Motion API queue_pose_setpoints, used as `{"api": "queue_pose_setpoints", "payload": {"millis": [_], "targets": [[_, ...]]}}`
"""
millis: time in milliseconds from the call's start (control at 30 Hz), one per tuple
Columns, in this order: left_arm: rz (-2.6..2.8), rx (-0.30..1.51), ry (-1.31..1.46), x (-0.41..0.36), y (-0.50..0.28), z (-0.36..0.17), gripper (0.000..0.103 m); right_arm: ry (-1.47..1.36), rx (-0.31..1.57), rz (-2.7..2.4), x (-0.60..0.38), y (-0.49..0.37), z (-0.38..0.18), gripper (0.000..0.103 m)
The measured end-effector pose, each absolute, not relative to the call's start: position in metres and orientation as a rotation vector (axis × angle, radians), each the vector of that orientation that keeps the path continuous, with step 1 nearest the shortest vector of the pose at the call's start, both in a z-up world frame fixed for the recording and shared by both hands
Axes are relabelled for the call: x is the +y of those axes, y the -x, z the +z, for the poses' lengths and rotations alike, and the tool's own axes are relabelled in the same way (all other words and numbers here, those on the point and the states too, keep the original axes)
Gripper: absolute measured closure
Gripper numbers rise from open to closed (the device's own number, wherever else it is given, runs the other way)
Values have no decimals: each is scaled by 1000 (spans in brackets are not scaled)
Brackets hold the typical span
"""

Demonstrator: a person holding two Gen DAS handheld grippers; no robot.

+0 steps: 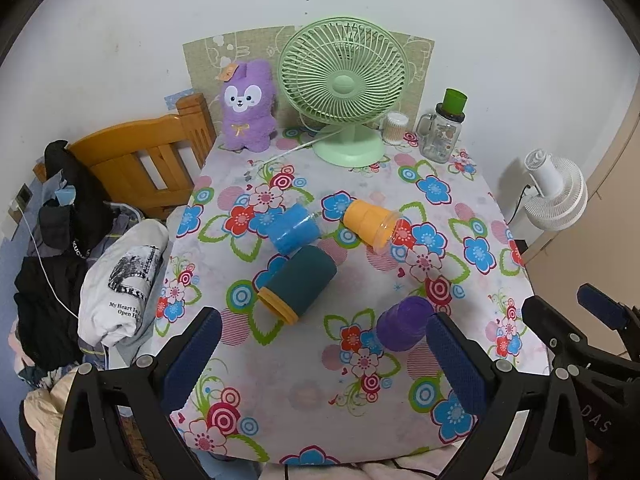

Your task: Flip cup upside down

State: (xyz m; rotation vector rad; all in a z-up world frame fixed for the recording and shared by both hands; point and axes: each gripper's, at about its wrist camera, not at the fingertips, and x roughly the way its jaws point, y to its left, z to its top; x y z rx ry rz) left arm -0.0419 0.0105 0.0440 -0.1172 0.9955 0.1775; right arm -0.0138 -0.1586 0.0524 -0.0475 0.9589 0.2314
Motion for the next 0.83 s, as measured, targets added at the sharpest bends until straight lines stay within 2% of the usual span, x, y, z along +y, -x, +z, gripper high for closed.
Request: {"api": "queue_pose_setpoints", "payload": {"millis": [833], "targets": [[172, 1015, 114, 16, 37, 38, 0, 22, 984, 233, -157, 8, 45, 17]]}}
